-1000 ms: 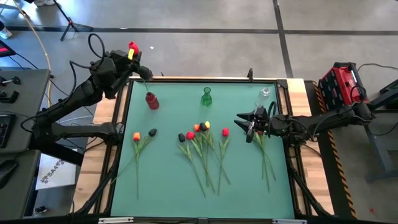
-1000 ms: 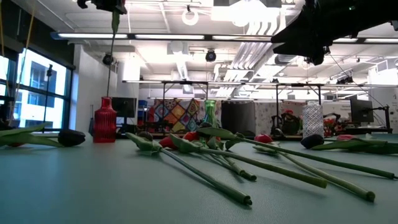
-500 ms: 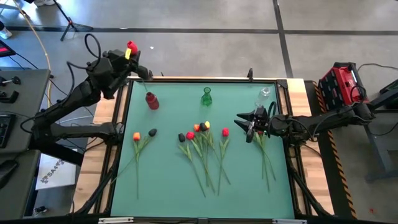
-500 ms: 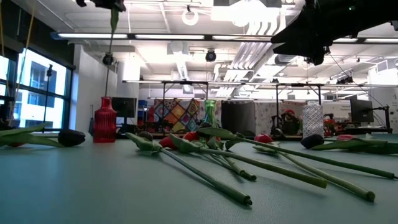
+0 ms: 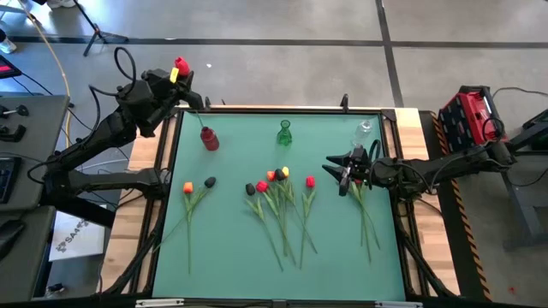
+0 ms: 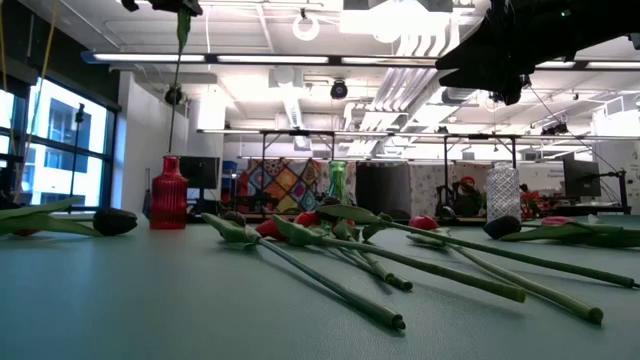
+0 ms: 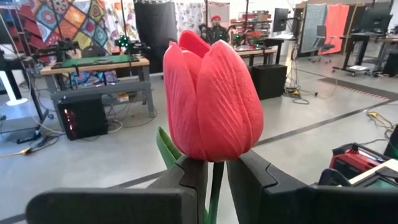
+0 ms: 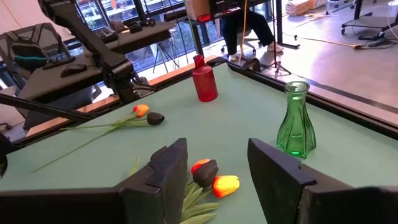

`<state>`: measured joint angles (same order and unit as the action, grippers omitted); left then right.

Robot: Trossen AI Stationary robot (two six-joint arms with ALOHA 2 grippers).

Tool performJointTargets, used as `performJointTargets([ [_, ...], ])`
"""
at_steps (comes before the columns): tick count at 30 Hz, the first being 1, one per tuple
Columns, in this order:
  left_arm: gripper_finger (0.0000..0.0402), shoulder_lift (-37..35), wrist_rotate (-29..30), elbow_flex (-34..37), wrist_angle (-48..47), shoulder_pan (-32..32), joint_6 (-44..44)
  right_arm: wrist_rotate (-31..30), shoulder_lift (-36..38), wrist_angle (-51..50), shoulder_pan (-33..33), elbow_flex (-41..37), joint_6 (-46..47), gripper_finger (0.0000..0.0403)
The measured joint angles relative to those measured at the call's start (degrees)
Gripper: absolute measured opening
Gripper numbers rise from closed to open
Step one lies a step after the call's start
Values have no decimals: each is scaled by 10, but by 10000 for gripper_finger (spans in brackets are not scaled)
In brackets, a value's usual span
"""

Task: Sort flowers into vase by color
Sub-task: Put the left red tulip into the red vase

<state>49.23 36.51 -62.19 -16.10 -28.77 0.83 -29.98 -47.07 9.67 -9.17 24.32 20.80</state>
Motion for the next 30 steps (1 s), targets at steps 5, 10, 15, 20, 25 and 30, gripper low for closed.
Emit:
performJointTargets([
  [5, 43, 0, 0, 0, -16, 0, 14, 0, 0, 0, 0, 0, 1, 158],
  [10, 43, 4, 0, 0, -49, 0, 32, 0, 0, 0, 0, 0, 1, 158],
  [15, 43, 10, -12, 18, -68, 0, 50, 0, 0, 0, 0, 0, 1, 158],
  [20, 50, 6, -18, 67, -60, 0, 64, 1, 0, 0, 0, 0, 2, 158],
  [25, 71, 3, -17, 125, -51, 0, 91, 7, 0, 1, 0, 0, 3, 158],
  [30, 107, 3, -18, 148, -38, 0, 96, 7, 0, 4, 0, 0, 12, 158],
])
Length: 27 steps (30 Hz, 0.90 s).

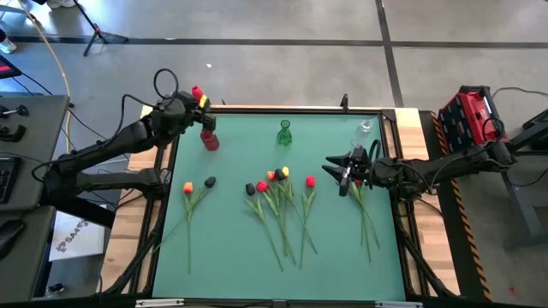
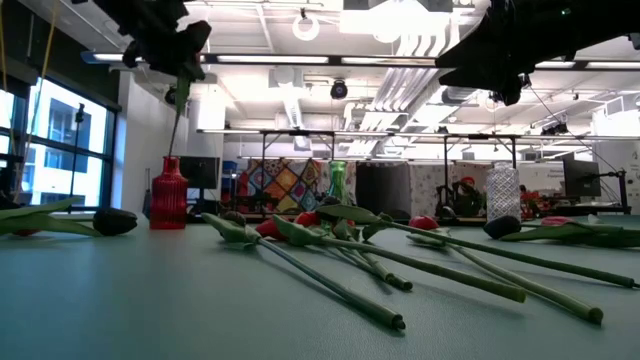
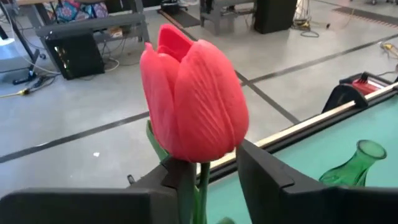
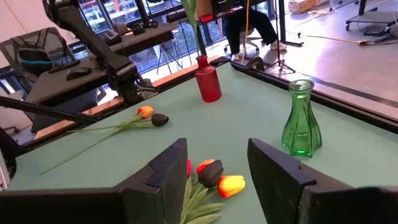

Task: Sort flowers into vase by color
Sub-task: Put the left red tulip into the red vase, then put the red tulip into the red vase

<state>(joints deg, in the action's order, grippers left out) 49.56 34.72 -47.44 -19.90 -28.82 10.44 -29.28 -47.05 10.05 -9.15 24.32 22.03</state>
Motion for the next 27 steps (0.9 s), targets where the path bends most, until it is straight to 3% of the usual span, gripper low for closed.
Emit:
performJointTargets([
  [13, 250, 0, -6, -8, -18, -15, 14, 2, 0, 1, 0, 0, 21, 158],
  [19, 256, 6, -93, -32, -83, -45, 39, 2, 0, -8, 0, 0, 30, 158],
  [27, 256, -1, -97, -79, -102, -50, 23, 4, 0, -13, 0, 0, 30, 158],
])
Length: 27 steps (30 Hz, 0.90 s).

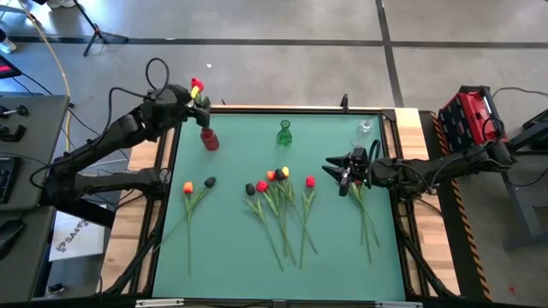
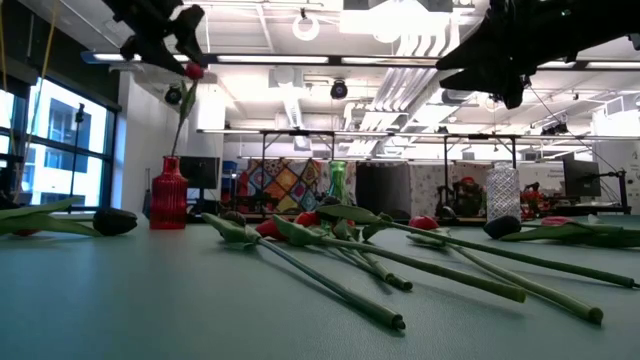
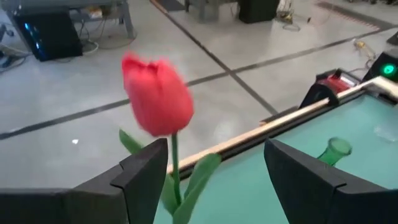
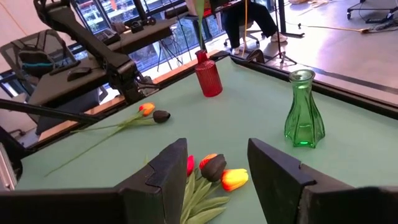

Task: Sort flowers into vase by color
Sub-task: Put the red tulip into the red vase

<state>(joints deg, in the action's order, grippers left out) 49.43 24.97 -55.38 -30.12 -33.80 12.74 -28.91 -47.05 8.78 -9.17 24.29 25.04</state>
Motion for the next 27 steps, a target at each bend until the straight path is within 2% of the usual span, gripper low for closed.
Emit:
performJointTargets([
  [5, 256, -4, -6, -37, -56, 2, -8, 0, 0, -12, 0, 0, 0, 158],
  [8, 256, -25, -1, -31, -76, 14, 4, 0, 0, -22, 0, 0, 0, 158],
  [17, 256, -125, 21, 84, -63, 118, 89, -26, 0, -13, 0, 0, -9, 158],
  [23, 256, -127, 7, 153, -56, 204, 102, -26, 0, -3, 0, 0, 2, 158],
  [27, 256, -117, -5, 164, -76, 249, 112, -26, 0, -3, 0, 0, 17, 158],
])
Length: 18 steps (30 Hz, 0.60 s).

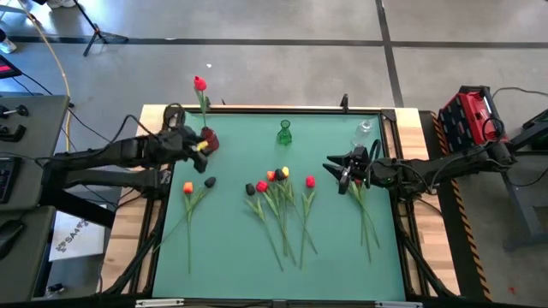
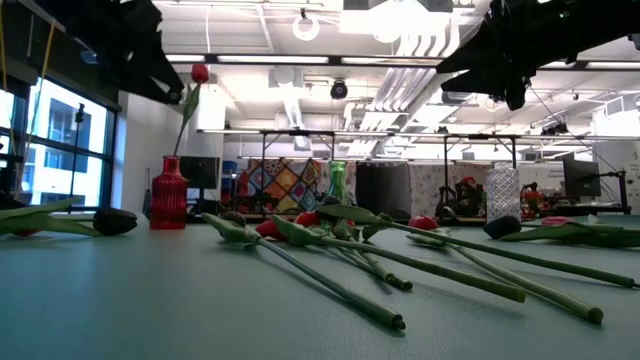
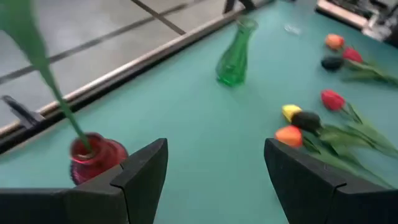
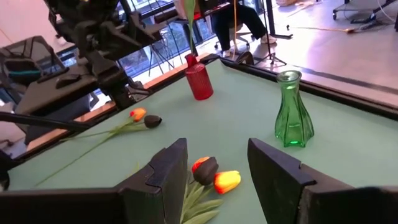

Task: Sort flowers into vase by color
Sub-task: Put the red tulip into the red vase

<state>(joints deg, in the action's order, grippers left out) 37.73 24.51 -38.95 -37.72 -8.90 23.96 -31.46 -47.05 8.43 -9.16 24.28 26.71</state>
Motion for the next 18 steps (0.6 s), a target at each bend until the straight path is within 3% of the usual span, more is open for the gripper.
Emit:
performJointTargets([
  [6, 256, 4, -25, 0, -59, 64, 59, 0, 0, 0, 0, 0, 5, 158],
  [12, 256, 9, -30, 0, -181, 122, 219, -20, 0, 0, 0, 0, 3, 158],
  [18, 252, 33, -28, 0, -204, 155, 284, -33, 0, 0, 6, 0, -11, 158],
])
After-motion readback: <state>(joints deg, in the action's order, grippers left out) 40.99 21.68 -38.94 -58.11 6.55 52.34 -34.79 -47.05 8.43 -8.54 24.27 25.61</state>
